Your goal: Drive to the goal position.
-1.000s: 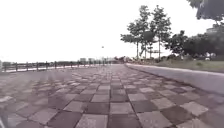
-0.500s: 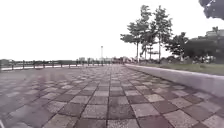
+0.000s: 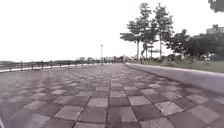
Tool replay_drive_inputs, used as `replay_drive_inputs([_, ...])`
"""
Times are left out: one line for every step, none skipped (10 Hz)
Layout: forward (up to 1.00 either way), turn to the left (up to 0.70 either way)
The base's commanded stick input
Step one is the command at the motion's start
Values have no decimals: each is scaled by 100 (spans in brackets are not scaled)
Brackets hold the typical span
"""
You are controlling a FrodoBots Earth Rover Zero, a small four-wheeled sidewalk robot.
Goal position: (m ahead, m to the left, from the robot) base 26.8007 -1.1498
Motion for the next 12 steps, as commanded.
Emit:
replay_drive_inputs([100, 0])
replay_drive_inputs([100, 0])
replay_drive_inputs([100, 0])
replay_drive_inputs([100, 0])
replay_drive_inputs([100, 0])
replay_drive_inputs([100, 0])
replay_drive_inputs([100, 0])
replay_drive_inputs([100, 0])
replay_drive_inputs([100, 0])
replay_drive_inputs([100, 0])
replay_drive_inputs([100, 0])
replay_drive_inputs([100, 0])
